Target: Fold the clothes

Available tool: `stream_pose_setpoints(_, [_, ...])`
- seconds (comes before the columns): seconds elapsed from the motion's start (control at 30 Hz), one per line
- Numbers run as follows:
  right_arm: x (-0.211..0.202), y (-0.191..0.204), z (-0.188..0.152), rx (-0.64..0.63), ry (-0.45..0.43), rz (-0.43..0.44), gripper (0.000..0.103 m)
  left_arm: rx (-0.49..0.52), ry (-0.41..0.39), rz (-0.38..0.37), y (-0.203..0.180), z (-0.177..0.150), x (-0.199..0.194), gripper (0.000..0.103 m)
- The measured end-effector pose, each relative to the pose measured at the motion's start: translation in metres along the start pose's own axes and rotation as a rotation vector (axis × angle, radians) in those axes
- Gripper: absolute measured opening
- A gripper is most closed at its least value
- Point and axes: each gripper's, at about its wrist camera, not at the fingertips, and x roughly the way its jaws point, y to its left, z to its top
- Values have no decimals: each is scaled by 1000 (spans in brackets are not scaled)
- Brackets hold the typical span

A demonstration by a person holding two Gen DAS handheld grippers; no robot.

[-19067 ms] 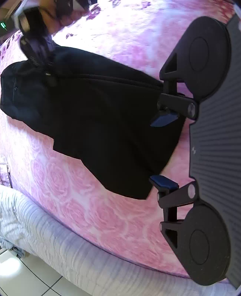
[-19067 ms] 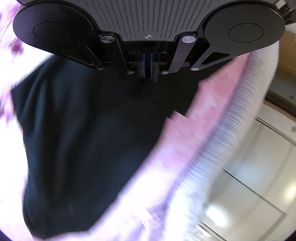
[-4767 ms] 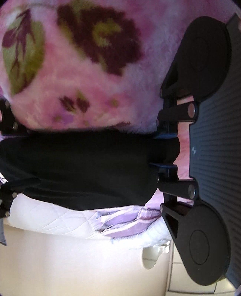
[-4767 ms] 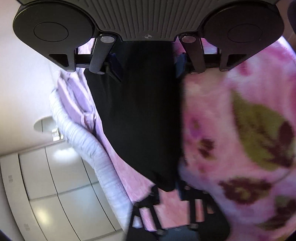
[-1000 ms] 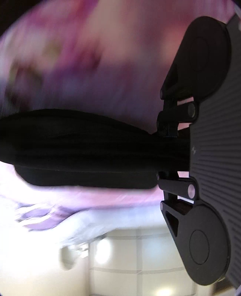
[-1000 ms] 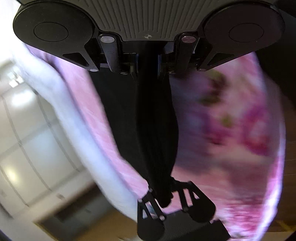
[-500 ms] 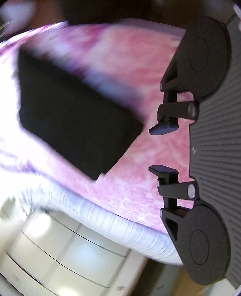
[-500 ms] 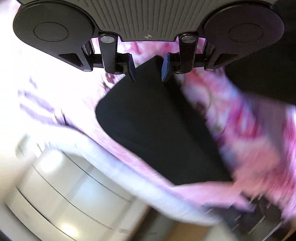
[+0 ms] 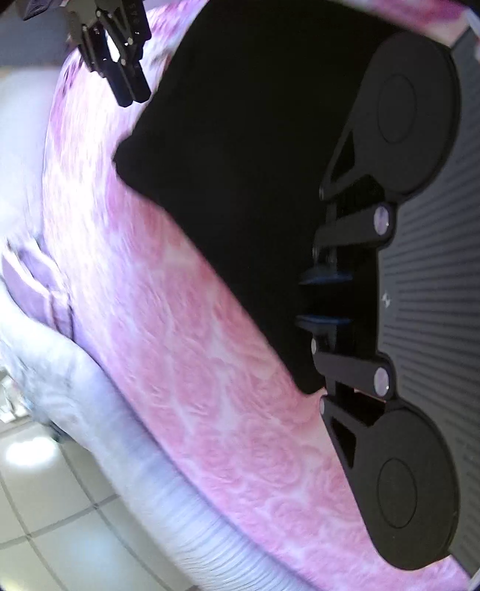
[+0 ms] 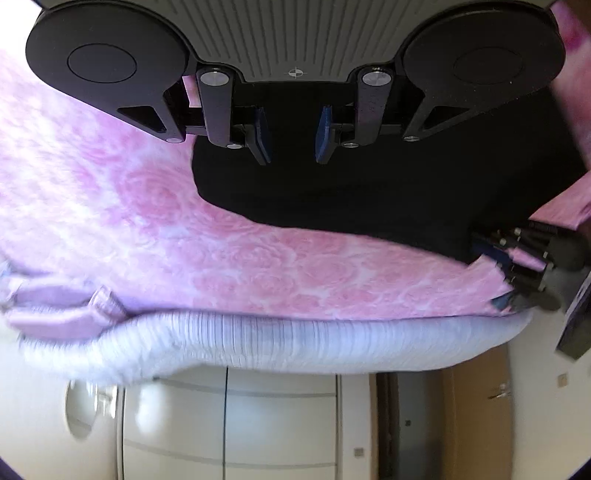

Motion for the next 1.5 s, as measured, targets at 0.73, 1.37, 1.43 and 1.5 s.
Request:
stream_pose_setpoints(0.73, [122,5,38,49,146,138,30,-101,-34,-30,28,1,31,17])
stream_pose_setpoints(1.37, [-37,113,-42,58,82,239,30,-106,-12,-11,-27,-78,-84,21])
stream_pose_setpoints(1.43, [-52,123,-63,8,50,219,30,-161,-23,-1,-21,-86,-79,27])
stream_pose_setpoints(1.5, [-68,126,-78,-54,43,204,30,-192,-31,5,-17,-91,-75,28])
